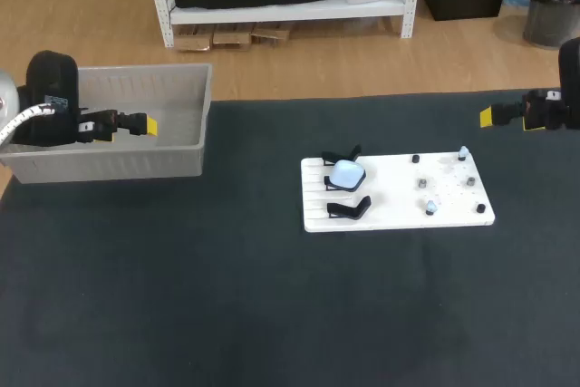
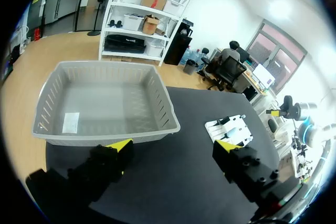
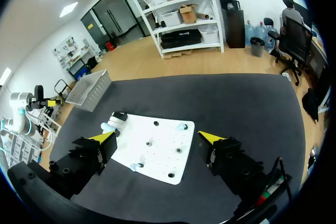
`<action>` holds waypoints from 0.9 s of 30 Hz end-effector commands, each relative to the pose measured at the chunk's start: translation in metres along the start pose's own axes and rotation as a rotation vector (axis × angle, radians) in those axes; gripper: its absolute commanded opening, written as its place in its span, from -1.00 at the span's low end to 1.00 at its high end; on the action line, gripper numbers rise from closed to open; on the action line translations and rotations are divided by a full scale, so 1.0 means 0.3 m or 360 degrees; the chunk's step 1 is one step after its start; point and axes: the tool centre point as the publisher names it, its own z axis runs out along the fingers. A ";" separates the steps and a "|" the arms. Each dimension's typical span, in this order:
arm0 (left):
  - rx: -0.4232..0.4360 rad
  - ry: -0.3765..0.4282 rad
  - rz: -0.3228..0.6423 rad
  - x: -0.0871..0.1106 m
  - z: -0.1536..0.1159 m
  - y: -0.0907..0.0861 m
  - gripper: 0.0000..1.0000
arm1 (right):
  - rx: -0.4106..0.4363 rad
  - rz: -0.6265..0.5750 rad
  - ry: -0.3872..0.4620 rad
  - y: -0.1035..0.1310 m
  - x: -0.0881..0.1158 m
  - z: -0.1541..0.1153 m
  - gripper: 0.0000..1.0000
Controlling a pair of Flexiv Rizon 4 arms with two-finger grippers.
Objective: Pick up each earbud case from the left stands, insert the matching earbuds, close the lid, and place the case in the box.
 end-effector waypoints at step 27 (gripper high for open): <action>0.0032 0.0030 0.0068 -0.008 0.012 -0.037 1.00 | -0.0004 -0.0001 0.0001 -0.002 0.000 0.000 1.00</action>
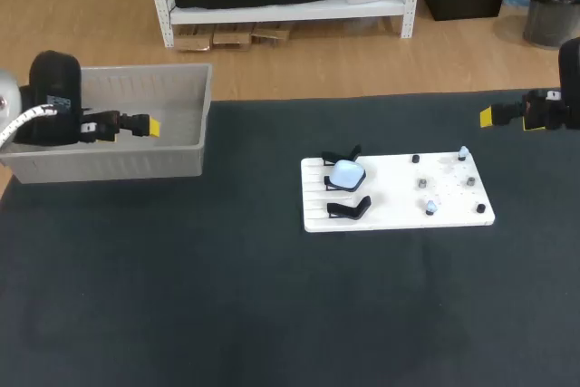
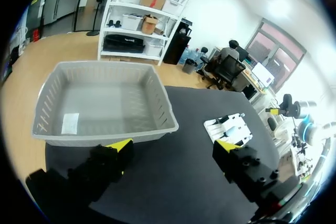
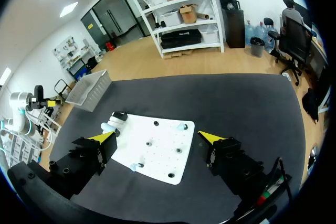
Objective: Pick up each earbud case from the left stands, insert the matching earbuds, close the lid, and place the case in the box.
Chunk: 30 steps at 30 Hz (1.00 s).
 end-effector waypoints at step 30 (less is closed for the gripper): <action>0.0954 0.0169 0.1378 -0.011 0.282 -0.406 1.00 | -0.0004 -0.0001 0.0001 -0.003 0.000 0.000 1.00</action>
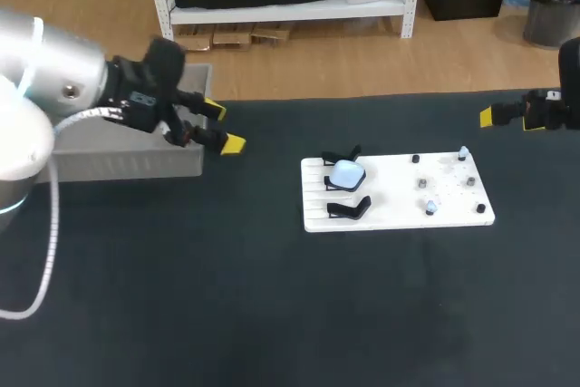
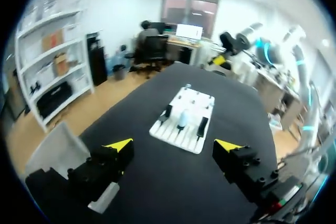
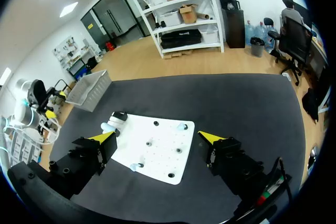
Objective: Pick up each earbud case from the left stands, insert the matching earbuds, close the lid, and place the case in the box.
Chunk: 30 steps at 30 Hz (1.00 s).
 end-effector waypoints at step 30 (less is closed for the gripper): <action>0.0642 -0.0074 0.0516 0.036 0.388 -0.082 0.77 | -0.0004 -0.0001 0.0001 -0.003 0.000 -0.001 1.00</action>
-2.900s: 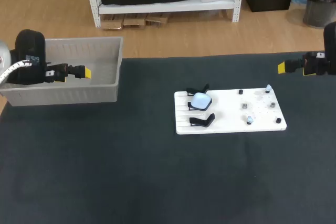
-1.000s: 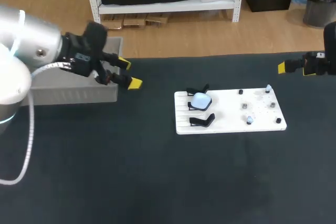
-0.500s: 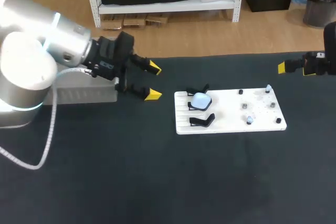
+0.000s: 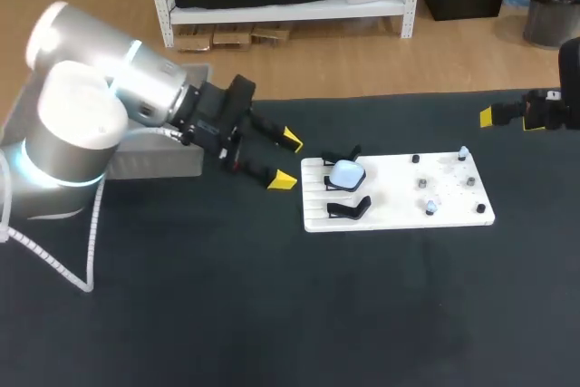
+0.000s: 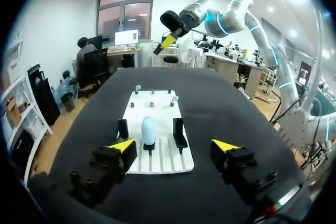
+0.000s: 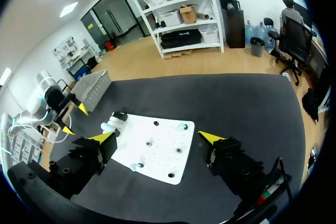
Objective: Pick up each earbud case from the left stands, insert the matching earbuds, close the lid, and place the case in the box.
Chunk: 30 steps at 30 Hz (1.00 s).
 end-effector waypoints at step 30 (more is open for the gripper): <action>0.0033 -0.0125 -0.0017 0.056 0.191 0.079 -0.08 | -0.0004 -0.0001 0.0001 -0.002 0.000 -0.001 1.00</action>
